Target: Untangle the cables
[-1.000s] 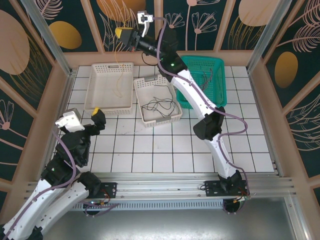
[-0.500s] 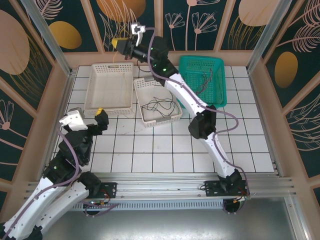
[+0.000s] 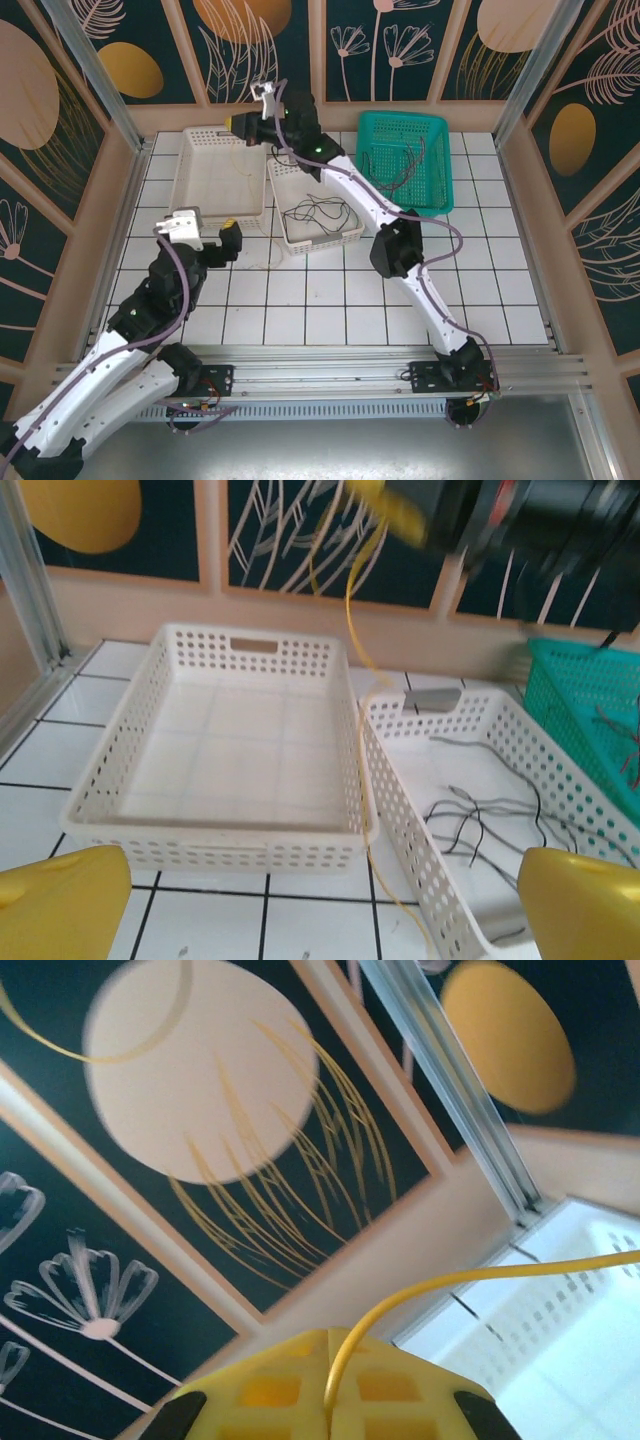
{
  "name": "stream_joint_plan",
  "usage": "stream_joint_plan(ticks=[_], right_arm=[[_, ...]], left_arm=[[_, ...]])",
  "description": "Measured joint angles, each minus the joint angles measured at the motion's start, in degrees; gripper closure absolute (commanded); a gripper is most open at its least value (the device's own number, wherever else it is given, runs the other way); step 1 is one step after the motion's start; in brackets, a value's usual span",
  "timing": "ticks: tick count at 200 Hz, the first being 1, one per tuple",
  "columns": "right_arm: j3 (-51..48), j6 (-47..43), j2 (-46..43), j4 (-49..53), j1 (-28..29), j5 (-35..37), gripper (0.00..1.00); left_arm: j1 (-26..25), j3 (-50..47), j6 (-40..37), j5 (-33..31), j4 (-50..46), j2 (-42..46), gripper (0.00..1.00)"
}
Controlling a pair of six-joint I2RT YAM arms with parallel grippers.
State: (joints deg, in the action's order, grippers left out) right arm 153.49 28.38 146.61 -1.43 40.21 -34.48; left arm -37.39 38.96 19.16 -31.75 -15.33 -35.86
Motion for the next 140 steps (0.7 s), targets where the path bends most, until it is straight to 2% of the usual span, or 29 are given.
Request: stream_joint_plan(ticks=[34, 64, 106, 140], right_arm=[[0.5, -0.6, -8.3, -1.2, 0.5, 0.6, 1.0], [1.4, 0.9, -12.5, -6.6, 0.0, 1.5, 1.0], [2.0, 7.4, -10.9, -14.2, -2.3, 2.2, 1.0], [2.0, 10.2, -6.1, -15.3, -3.7, 0.5, 1.0]], left_arm=[[0.0, 0.0, 0.0, 1.2, -0.7, -3.7, 0.02], [0.0, 0.0, 0.0, 1.4, -1.0, -4.8, 0.02], [0.0, 0.1, 0.0, 2.1, -1.7, -6.6, 0.02], [0.0, 0.1, 0.0, 2.5, -1.7, -5.7, 0.02]])
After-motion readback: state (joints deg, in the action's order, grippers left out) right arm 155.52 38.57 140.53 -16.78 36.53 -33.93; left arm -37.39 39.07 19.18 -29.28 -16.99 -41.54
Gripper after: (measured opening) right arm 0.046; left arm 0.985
